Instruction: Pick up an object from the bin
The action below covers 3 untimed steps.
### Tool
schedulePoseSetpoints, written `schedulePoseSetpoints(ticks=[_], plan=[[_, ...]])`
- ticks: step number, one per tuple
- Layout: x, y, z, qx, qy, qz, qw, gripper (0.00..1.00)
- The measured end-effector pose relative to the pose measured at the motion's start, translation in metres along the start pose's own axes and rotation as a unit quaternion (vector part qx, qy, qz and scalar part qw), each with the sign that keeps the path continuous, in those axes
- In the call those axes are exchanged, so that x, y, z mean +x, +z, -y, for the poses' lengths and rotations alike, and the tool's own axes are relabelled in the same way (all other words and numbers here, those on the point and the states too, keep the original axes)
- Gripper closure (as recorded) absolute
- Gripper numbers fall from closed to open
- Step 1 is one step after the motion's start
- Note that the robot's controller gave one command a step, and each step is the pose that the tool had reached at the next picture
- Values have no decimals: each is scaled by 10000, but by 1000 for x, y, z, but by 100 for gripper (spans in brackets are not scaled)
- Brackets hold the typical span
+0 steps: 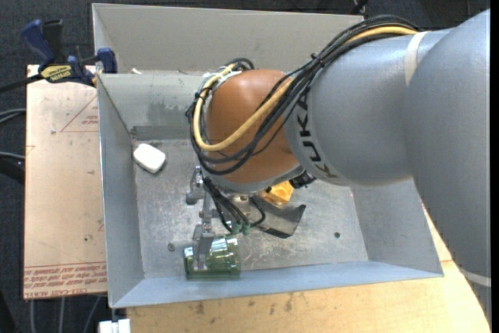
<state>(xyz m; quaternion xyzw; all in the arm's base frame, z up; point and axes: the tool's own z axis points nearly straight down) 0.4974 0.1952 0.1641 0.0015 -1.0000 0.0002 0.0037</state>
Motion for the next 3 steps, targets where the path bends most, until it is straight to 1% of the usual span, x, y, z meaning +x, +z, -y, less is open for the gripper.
schedulePoseSetpoints(ticks=[1, 2, 3], plan=[[-1, -2, 0, -3, 9, 17, 10000, 0], [-17, -7, 11, -12, 43, 41, 10000, 0], [-9, 31, 34, -15, -432, 81, 9990, 0]])
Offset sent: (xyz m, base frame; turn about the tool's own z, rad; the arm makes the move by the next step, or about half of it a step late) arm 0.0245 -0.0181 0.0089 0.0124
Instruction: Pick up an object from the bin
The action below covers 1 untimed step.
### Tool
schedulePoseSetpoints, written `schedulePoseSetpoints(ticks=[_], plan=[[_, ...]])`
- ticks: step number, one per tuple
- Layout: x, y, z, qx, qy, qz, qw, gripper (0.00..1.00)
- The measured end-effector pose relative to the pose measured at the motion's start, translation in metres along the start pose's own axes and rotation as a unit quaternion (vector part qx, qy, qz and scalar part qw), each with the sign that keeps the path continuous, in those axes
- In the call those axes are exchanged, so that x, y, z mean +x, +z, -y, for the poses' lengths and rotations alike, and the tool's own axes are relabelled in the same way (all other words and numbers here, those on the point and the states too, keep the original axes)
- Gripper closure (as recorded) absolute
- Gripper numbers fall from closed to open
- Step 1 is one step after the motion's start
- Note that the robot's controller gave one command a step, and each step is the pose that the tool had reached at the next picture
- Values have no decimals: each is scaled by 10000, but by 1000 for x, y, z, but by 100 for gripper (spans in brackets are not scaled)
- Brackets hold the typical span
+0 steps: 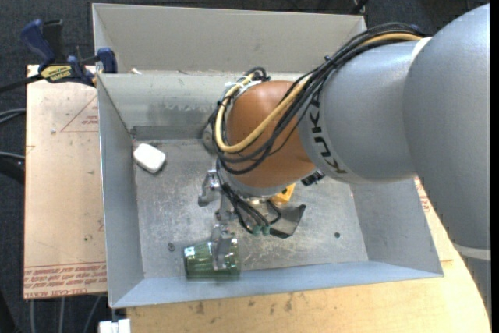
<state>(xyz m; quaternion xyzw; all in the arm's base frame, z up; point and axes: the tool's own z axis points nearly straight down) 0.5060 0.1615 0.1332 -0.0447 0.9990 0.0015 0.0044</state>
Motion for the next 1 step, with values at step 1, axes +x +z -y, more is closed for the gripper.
schedulePoseSetpoints(ticks=[1], plan=[[10, 34, 9, 0, -694, -51, 9976, 0]])
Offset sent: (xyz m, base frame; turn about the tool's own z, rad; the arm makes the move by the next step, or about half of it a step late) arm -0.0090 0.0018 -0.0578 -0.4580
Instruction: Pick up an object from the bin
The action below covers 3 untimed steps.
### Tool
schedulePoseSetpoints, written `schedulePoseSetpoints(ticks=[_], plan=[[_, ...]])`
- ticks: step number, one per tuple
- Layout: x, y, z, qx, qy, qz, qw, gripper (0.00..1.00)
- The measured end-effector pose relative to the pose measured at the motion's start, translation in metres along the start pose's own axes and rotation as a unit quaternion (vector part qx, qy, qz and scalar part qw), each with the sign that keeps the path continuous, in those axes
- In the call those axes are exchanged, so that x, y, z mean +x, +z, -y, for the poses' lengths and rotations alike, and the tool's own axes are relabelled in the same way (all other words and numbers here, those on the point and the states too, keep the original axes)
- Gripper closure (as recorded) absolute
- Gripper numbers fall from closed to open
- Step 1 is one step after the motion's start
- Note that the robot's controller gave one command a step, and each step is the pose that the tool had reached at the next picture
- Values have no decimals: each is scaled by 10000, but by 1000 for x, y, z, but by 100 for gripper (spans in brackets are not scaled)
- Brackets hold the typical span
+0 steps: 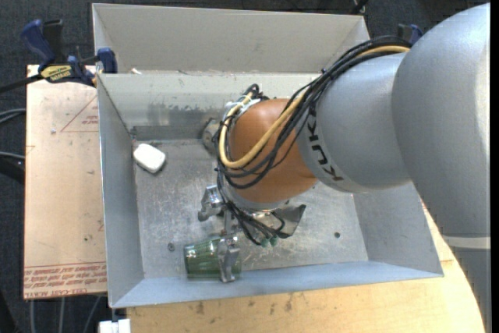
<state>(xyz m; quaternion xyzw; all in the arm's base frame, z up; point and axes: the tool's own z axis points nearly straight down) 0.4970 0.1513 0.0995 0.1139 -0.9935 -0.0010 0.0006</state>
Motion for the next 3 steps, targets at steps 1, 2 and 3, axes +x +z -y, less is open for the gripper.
schedulePoseSetpoints(ticks=[1, 2, 3], plan=[[-7, 17, -12, 18, -1568, 35, 9876, 100], [-7, 17, -12, 17, -1568, 36, 9876, 100], [-19, -106, -4, 5, -1875, 14, 9823, 100]])
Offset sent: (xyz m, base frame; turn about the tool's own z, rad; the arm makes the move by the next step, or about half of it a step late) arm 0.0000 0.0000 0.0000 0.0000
